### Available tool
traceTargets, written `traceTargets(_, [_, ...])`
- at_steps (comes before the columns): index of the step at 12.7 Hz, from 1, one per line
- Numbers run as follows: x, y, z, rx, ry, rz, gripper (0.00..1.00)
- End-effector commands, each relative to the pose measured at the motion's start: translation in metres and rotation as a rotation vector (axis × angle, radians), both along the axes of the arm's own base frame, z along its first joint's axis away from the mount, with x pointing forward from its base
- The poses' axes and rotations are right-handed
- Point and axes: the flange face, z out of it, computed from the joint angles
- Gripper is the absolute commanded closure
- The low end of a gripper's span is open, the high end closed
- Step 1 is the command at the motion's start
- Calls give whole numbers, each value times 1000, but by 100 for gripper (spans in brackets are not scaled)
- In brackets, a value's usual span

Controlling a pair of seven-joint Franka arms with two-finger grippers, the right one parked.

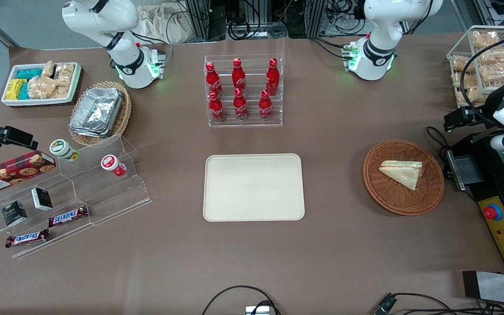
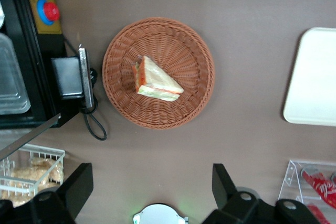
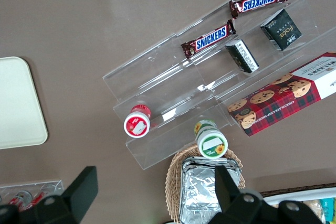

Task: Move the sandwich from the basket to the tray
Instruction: 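Move the left gripper over the wrapped sandwich in the wicker basket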

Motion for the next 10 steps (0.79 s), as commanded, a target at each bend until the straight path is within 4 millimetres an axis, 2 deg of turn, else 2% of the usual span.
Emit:
traceTargets(1, [9, 3, -21, 34, 12, 70, 0])
traceTargets(3, [9, 1, -55, 46, 3, 207, 0])
traceTargets(6, [-8, 0, -105, 53, -69, 343, 0])
traceTargets(8, [-16, 8, -137, 22, -111, 459, 0])
traceTargets(9, [-17, 14, -147, -8, -115, 514, 0])
traceTargets(10, [-18, 27, -159, -28, -116, 560, 0])
